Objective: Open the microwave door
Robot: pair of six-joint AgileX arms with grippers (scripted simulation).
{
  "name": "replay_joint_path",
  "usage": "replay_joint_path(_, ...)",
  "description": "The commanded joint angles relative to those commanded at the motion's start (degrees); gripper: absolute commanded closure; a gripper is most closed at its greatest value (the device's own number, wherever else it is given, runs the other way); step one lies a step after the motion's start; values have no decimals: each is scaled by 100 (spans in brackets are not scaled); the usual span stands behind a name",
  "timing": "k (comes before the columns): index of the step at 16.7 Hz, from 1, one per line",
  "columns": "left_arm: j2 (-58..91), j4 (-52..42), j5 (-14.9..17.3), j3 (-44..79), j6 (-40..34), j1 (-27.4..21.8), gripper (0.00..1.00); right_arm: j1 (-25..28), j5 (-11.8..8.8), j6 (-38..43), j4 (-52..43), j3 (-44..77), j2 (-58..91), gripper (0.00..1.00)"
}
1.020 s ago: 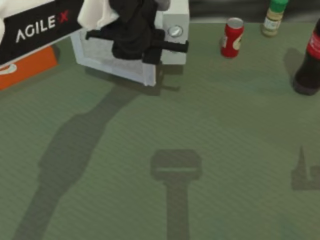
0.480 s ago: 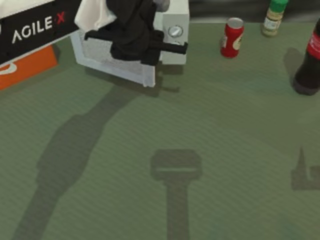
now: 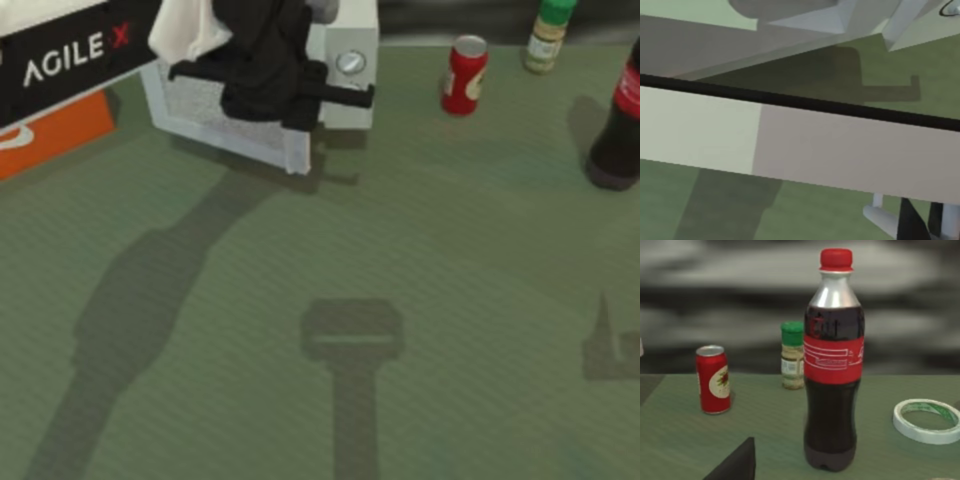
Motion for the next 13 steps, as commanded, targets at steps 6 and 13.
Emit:
replay_joint_path(6, 0, 0, 0, 0, 0, 0, 100, 0, 0, 0, 0, 0, 0, 0)
replay_joint_path(13, -97, 72, 105, -126, 115, 1, 100, 0, 0, 0, 0, 0, 0, 0)
